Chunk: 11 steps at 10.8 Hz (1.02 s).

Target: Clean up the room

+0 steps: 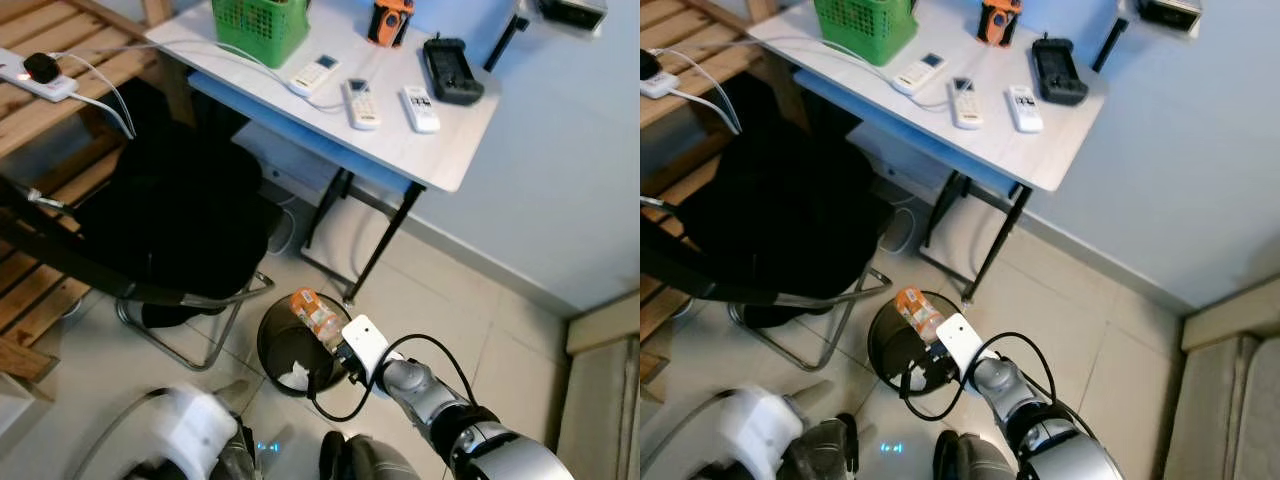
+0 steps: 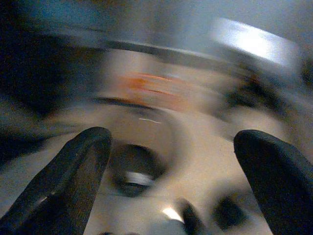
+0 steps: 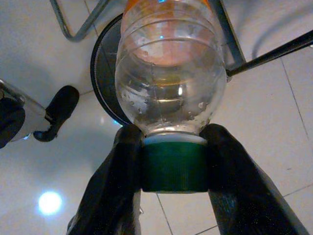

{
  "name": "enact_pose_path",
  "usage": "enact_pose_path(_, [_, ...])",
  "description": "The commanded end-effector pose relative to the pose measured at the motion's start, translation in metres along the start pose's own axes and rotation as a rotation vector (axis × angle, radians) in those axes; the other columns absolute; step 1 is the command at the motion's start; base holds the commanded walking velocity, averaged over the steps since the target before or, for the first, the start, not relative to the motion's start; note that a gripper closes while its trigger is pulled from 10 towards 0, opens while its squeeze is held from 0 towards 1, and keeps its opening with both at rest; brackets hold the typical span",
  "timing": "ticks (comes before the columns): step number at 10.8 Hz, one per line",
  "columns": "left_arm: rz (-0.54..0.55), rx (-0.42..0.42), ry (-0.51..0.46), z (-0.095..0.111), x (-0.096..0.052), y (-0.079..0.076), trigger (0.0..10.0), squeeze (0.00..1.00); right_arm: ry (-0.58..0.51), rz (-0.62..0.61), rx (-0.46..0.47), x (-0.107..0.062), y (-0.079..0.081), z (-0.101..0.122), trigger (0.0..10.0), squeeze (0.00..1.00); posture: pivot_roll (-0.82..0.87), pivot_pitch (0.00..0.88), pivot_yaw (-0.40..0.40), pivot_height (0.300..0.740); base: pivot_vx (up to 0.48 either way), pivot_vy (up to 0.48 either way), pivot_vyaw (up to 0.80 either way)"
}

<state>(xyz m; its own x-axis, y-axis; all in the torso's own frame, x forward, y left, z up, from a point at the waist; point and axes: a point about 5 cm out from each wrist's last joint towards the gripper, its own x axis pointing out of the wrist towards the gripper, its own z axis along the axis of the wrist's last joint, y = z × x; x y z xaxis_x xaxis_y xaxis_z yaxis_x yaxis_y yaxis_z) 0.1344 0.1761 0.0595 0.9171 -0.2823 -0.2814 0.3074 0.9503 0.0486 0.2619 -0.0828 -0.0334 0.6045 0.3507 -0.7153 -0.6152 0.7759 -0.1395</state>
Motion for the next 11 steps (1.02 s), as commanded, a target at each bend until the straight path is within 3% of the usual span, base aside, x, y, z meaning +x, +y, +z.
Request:
enact_pose_path(1, [0.133,-0.001,0.014,-0.006,-0.006,0.012,10.0,0.0,0.004,-0.016,0.014,-0.001,-0.002,-0.003,10.0,0.0,0.34,0.246,-0.144,0.74,0.0,0.0,0.0])
enact_pose_path(2, [0.166,0.013,0.032,-0.013,-0.016,0.007,10.0,0.0,-0.01,-0.031,0.035,-0.001,-0.004,-0.001,10.0,0.0,0.33,0.247,-0.146,0.74,0.0,0.0,0.0])
enact_pose_path(3, [0.184,-0.025,0.062,-0.021,-0.024,-0.004,10.0,0.0,-0.019,-0.036,0.03,-0.001,-0.004,0.001,10.0,0.0,0.33,0.25,-0.149,0.74,0.0,0.0,0.0])
enact_pose_path(5, [0.184,-0.036,0.07,-0.028,-0.022,-0.008,10.0,0.0,-0.021,-0.037,0.009,0.0,-0.002,0.002,10.0,0.0,0.32,0.25,-0.148,0.74,0.0,0.0,0.0])
enact_pose_path(7, [0.105,-0.026,0.051,-0.031,-0.011,-0.016,10.0,0.0,-0.031,-0.047,0.023,0.001,0.001,0.007,10.0,0.0,0.31,0.216,-0.114,0.74,0.0,0.0,0.0])
enact_pose_path(11, [0.038,0.025,0.069,-0.039,-0.008,0.009,10.0,0.0,-0.037,-0.041,0.085,0.005,0.021,0.008,10.0,0.0,0.28,0.192,-0.003,0.74,0.0,0.0,0.0])
